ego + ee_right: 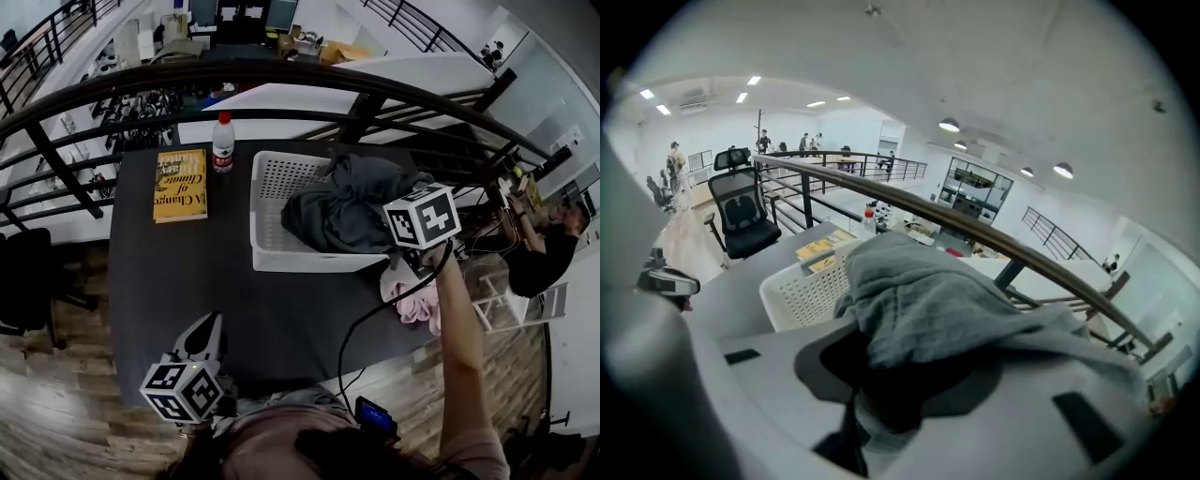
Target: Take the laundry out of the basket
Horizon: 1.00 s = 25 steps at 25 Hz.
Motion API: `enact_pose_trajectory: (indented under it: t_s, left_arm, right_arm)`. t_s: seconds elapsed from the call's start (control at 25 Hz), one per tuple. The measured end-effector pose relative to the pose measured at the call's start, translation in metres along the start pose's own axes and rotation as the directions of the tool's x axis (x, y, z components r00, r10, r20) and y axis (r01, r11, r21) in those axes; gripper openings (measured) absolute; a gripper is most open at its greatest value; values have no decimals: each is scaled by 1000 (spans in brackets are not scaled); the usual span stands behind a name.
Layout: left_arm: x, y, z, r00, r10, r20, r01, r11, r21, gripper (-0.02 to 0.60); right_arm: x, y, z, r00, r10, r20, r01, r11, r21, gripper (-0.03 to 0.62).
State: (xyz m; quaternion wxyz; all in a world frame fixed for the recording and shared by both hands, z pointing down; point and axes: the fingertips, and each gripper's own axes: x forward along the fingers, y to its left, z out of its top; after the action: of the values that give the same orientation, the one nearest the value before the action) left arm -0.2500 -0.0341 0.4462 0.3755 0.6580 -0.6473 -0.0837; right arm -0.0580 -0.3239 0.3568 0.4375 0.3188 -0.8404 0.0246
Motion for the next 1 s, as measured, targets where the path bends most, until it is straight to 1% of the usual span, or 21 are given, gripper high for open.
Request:
enact_pose_trajectory:
  t_s: [0.32,0.56,0.76,1.0]
  left_arm:
    - [-9,-42,-18,1000,-3,28,3,1000,20,-3]
    - [-19,-70,-35,999,-1,43,0,999,37,-3]
    - [-29,-83,-49,997,21,70,-24,999,39,-3]
    - [-43,-94,-66,996,32,87,-37,998,47,-3]
  right_arm:
    - [-49,-1,7,994,29,102,-26,999,-31,143]
    - [-80,-3,9,984,44,174,-36,998,-46,141]
    - [-111,-2,14,968,49,245,-32,997,-73,142]
    - [-150,10,13,944,55,324,-22,994,-107,143]
